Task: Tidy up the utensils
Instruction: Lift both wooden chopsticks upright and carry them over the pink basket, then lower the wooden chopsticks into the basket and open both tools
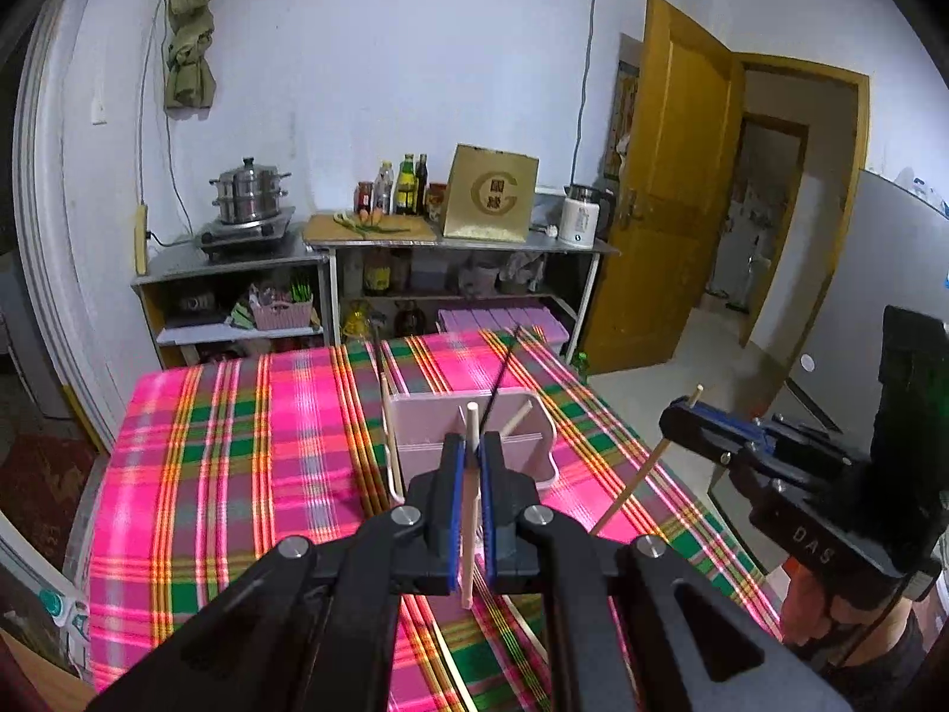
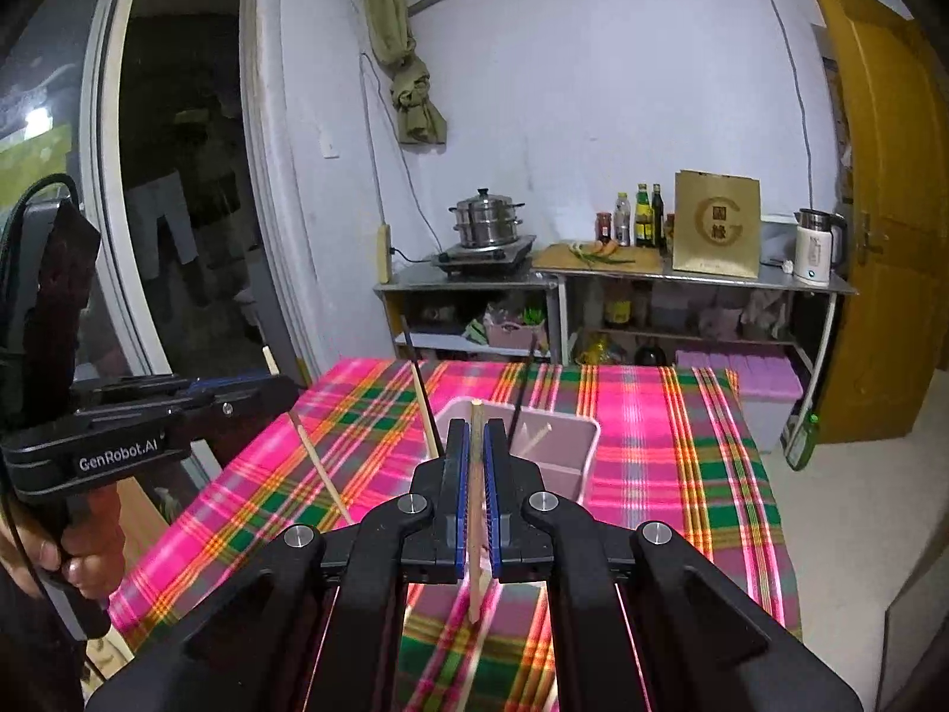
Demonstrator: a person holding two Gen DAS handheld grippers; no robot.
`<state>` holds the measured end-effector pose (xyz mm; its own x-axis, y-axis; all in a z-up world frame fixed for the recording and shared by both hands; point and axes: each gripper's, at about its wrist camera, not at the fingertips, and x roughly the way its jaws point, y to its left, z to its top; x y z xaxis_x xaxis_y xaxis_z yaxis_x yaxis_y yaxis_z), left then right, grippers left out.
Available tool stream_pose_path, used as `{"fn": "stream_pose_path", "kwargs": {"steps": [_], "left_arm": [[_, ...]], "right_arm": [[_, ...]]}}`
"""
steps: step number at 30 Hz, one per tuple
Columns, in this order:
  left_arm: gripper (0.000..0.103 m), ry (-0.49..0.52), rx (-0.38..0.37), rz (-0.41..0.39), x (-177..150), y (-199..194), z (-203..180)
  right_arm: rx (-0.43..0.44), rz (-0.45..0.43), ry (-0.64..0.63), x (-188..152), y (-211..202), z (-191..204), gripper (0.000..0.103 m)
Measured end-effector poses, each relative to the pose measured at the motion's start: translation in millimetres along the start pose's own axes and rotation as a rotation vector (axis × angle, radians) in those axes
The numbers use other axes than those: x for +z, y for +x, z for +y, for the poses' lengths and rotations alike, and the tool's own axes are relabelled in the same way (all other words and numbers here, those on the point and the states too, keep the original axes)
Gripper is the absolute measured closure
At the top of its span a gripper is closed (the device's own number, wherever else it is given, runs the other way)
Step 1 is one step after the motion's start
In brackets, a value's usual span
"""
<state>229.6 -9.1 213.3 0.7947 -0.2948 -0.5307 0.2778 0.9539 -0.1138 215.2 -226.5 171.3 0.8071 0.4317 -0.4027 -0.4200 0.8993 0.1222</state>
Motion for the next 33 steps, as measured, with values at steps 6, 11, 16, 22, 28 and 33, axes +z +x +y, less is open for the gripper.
{"fn": "stream_pose_path", "kwargs": {"steps": [6,11,16,22,28,33], "left_arm": [[0.097,0.003,0.02,-0.024,24.0,3.3,7.6],[0.097,0.005,0.026,-0.034,39.9,12.9,13.2],[0.097,0.01,0.026,-0.048,50.7,21.5,15.9],[0.097,0.002,0.03,-0.039,52.8,40.7,26.0],[0.097,-0.005,0.027,-0.022,45.6,58.4,33.0],[0.097,-0.011,0.027,0.006,36.5,74.9,37.4]], "right_arm": [[0.016,-0.019,0.009,21.2,10.0,1.5,0.098],[0.021,-0.033,0.023,36.3,22.9,1.0,0.098],[0.018,-0.054,0.039,48.0,32.9,-4.3,0.098],[0.013,-0.061,0.051,55.4,50.7,-9.4,0.098],[0.012,-0.047,0.063,51.0,72.1,-11.3,0.098],[0.01,-0.006,0.069,38.8,91.7,-13.8,0.098]]}}
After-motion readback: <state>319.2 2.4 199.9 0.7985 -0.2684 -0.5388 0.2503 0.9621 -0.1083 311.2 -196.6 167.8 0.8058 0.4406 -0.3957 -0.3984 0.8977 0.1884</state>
